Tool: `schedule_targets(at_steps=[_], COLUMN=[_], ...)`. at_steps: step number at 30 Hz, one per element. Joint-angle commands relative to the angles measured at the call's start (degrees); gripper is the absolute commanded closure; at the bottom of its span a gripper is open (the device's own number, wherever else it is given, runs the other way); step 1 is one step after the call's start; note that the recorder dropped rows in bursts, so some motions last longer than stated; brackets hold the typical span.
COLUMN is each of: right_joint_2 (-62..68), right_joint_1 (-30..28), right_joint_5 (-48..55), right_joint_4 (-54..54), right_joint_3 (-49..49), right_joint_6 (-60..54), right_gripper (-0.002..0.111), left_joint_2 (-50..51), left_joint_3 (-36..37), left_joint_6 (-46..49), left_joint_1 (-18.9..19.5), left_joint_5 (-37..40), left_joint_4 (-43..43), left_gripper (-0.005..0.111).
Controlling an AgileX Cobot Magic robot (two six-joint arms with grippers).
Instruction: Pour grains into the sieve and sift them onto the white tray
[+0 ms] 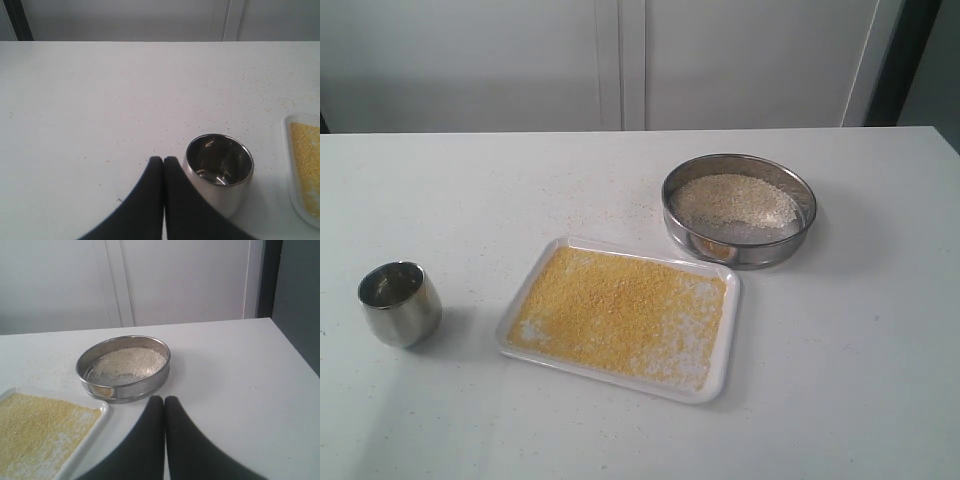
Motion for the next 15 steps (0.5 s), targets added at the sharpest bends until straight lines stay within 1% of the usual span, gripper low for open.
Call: schedule_targets(at_steps=[1, 3, 5, 7, 15], right_joint_2=[-0.3, -0.3, -0.3, -0.3, -0.3], right_joint_1=[-0.6, -0.6, -0.6, -0.6, -0.6], right_joint_5=[-2.5, -3.5, -9.2, -11.9, -11.9], right_joint_4=[-0.9, -0.9, -1.0, -1.0, -1.0], right_joint_3=[4.4, 6.8, 8.7, 10.6, 16.4], right_joint_6=[-0.7, -0.7, -0.7, -0.7, -0.7], right_gripper=[0.108, 0.108, 0.108, 0.108, 0.108], left_joint_2=[-0.5, -0.5, -0.5, -0.5, -0.5], left_joint_3=[0.4, 0.4, 0.4, 0.4, 0.4], left_joint_6=[-0.3, -0.3, -0.3, -0.3, -0.3], left_joint_1=[0.1, 0.1, 0.1, 0.1, 0.1], left_joint_5=[-0.3, -0.3, -0.3, -0.3, -0.3], left_joint_4=[0.1, 0.1, 0.1, 0.1, 0.1], left_gripper=[0.107, 0.107, 0.107, 0.107, 0.107])
